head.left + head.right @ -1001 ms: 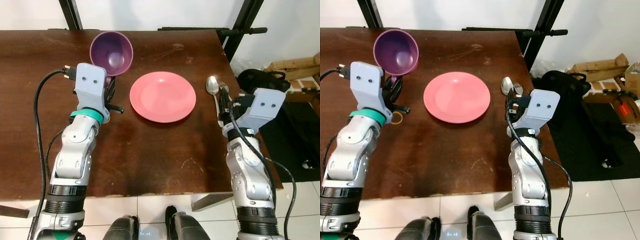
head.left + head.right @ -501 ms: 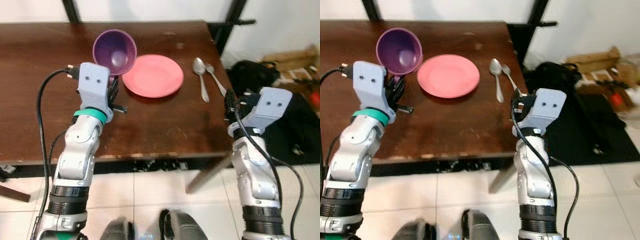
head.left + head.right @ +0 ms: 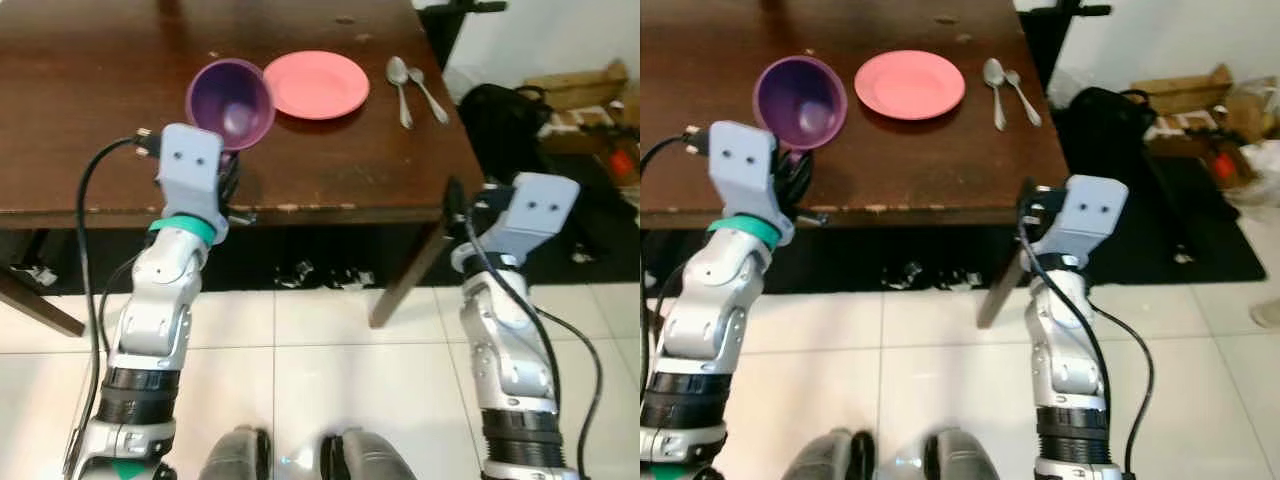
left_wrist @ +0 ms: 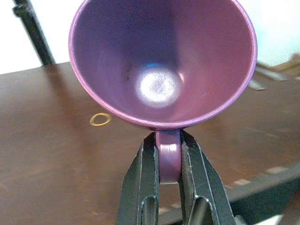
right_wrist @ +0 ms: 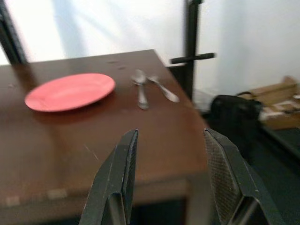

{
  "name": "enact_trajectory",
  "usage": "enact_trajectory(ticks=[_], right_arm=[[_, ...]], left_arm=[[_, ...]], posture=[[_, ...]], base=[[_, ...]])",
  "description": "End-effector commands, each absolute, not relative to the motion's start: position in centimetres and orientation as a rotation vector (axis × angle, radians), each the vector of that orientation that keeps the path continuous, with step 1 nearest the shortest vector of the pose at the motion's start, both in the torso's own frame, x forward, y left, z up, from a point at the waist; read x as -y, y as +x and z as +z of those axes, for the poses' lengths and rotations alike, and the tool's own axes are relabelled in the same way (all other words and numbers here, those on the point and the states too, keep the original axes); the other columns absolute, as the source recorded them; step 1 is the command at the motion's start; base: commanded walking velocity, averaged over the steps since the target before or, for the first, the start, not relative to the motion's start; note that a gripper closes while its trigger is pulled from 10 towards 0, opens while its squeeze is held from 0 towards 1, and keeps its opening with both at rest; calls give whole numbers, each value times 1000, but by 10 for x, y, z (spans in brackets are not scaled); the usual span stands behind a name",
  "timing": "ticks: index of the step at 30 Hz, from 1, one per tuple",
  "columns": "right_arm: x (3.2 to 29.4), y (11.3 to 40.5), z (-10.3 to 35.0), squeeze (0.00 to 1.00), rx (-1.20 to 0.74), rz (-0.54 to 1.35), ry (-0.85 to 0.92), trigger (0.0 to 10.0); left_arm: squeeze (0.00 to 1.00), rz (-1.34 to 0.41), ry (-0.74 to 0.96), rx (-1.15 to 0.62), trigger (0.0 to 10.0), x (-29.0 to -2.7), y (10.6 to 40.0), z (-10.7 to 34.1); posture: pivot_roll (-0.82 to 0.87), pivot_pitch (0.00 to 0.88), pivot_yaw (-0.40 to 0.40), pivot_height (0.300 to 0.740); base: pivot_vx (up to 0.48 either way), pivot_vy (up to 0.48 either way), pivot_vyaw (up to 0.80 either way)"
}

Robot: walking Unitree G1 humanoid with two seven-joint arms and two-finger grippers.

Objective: Setting the table

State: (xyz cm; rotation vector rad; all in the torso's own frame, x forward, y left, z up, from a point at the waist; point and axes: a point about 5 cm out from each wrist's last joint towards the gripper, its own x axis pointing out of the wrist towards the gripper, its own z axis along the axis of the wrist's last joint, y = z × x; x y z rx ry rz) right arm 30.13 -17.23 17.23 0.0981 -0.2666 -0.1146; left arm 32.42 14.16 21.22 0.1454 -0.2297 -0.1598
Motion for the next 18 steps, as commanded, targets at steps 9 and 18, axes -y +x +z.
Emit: enact_trajectory(ticks=[9, 18], right_arm=[[173, 300, 169, 0, 255, -115, 103, 10000], [173, 300, 169, 0, 257, -110, 99, 10000]], left_arm=[[0, -130, 161, 204, 10000, -150, 323, 205], [0, -131, 163, 203, 10000, -150, 325, 204]], posture=[[33, 42, 24, 740], [30, 36, 29, 740]], base=[[-451, 0, 0], [-445, 0, 0]])
